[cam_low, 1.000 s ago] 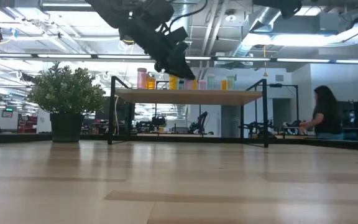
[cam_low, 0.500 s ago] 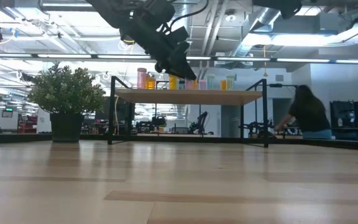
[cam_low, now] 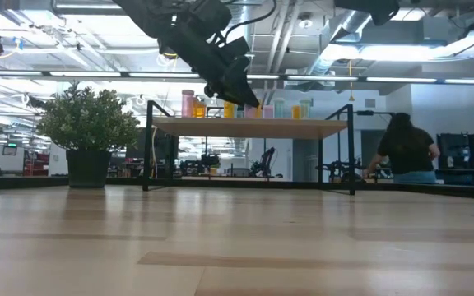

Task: Pick and place medicine bottles onto shelf by color
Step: Put the small pink pill bottle on the shelf, then return to Home Position

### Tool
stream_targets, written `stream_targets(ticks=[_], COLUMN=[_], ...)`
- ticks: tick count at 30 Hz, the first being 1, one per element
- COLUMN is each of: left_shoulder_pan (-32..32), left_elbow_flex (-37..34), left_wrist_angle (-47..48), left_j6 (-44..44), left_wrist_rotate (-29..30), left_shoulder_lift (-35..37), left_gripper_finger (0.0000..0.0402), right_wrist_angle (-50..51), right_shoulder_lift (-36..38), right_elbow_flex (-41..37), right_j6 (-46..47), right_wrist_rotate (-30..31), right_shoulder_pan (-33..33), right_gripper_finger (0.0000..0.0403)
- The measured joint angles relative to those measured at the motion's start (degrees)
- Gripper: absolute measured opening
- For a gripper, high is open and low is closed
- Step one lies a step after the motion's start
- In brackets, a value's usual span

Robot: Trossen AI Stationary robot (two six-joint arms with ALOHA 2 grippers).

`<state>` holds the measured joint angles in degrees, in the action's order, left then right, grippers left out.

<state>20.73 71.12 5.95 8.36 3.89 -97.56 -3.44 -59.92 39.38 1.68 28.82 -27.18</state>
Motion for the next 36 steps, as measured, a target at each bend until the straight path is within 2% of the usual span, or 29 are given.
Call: stream_targets(ticks=[10,23,26,30,36], left_shoulder_pan=[-0.2,-1.6,-1.9,-2.8,-6.7], left_elbow_flex=[2.8,11.4,11.6,8.2,-4.3], left_wrist_angle=[1.9,12.6,14.5,15.2,11.3], left_j6=[0.3,4.0,4.0,3.0,-1.7], left_wrist_rotate=[0.7,6.6,5.4,3.3,1.0], left_shoulder_lift=[0.0,1.0,4.6,13.2,30.5], left_gripper_finger=[0.0177,0.0177,0.0176,0.0165,0.0124], right_wrist_angle=[0.0,0.0,0.5,1.0,-1.0], right_shoulder_lift=[0.0,0.0,0.0,0.0,0.0], right_elbow_flex=[0.0,0.0,0.0,0.0,0.0], right_j6=[0.0,0.5,1.9,1.9,-0.5], right_wrist_rotate=[0.0,0.0,0.0,0.0,0.0], right_shoulder_pan=[0.0,-0.1,-0.1,-0.1,-0.1], right_gripper_finger=[0.0184,0.0184,0.0184,0.0184,0.0184])
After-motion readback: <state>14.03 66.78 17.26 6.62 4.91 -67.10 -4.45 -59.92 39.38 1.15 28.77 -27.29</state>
